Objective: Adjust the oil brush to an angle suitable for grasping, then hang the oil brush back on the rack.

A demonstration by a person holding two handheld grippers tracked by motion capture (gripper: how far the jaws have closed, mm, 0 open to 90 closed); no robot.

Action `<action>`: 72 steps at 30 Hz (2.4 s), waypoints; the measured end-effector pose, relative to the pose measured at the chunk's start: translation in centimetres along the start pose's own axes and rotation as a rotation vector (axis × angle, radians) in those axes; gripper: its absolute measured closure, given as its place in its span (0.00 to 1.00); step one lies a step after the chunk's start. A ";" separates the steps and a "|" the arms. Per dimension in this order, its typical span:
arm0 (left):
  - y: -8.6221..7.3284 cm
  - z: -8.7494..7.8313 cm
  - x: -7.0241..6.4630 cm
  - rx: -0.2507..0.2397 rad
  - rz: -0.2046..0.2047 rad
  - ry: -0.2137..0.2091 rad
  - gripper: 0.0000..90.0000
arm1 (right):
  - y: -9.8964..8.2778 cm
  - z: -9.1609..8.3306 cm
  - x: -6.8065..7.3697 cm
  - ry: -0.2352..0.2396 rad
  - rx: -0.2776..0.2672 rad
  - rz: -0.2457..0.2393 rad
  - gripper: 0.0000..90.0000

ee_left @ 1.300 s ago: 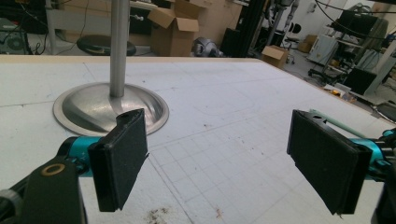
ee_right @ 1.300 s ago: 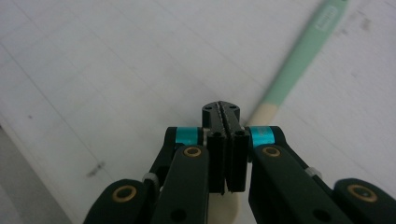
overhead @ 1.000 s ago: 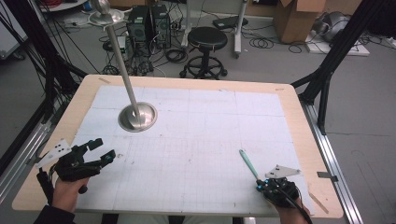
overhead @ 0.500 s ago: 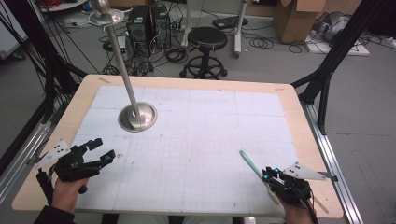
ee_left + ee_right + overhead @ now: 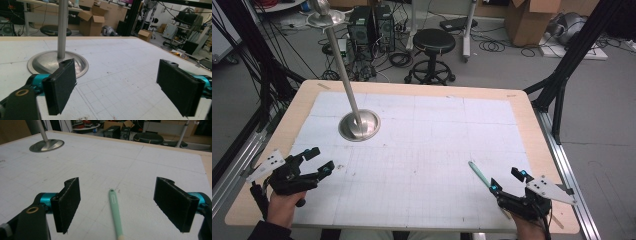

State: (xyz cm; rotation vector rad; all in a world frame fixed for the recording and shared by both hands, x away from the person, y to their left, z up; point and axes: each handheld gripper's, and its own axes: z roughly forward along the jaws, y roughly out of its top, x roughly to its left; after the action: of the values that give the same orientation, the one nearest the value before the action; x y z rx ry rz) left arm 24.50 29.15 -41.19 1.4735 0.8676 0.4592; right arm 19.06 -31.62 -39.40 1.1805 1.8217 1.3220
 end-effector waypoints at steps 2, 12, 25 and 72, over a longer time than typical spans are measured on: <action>-0.1 0.1 0.0 0.015 0.009 0.006 0.18 | 0.1 -0.2 -0.1 -0.008 -0.017 0.006 0.21; 0.0 0.0 -0.2 0.009 0.007 -0.004 0.18 | 0.0 -0.3 -0.1 -0.011 -0.008 0.002 0.20; 0.0 0.2 0.0 0.007 -0.007 -0.012 0.18 | -0.3 0.8 0.1 -0.019 0.083 -0.004 0.21; -0.3 0.6 -0.6 0.053 0.005 -0.033 0.21 | -2.4 5.2 -0.9 0.024 0.493 -0.024 0.91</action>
State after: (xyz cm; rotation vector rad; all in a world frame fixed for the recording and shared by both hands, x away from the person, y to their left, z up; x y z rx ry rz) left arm 24.51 28.27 -41.43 1.5284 0.8564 0.4174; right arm 23.13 -30.48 -43.40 1.3831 2.2482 0.8965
